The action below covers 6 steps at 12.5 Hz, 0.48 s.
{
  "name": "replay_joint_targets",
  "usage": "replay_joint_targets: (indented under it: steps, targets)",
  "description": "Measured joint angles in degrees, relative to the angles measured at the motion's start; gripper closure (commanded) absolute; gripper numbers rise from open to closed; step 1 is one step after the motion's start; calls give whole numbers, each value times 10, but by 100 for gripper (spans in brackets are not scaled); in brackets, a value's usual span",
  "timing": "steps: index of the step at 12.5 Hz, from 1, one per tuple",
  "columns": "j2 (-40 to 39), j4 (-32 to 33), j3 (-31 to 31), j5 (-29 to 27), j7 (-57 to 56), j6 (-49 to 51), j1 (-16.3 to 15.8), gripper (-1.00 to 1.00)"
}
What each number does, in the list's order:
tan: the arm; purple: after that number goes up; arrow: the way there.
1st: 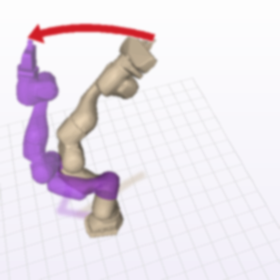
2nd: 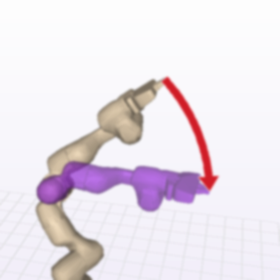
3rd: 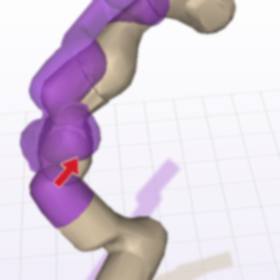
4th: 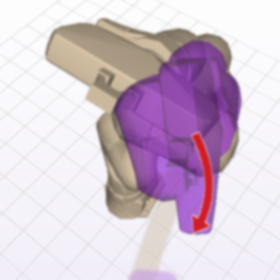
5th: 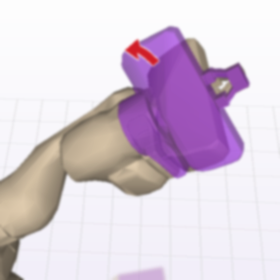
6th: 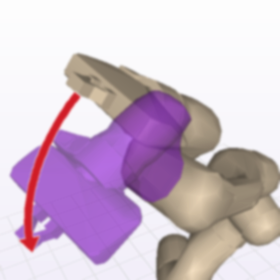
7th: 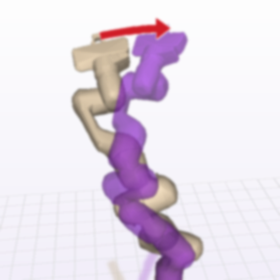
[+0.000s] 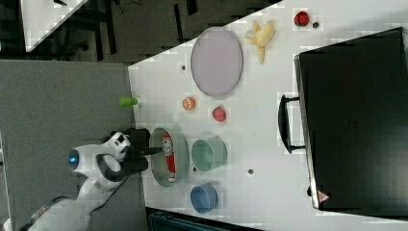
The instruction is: Pick ketchup from strainer and place it on the table
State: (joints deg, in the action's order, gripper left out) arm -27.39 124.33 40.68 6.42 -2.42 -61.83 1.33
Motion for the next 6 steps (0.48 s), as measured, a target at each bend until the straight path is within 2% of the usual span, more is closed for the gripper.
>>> replay_joint_targets:
  steps: [5, 6]
  targets:
    - [-71, 26, -17, 2, 3, -35, -6, -100]
    - [-78, 24, -24, 2, 3, -50, -13, -92]
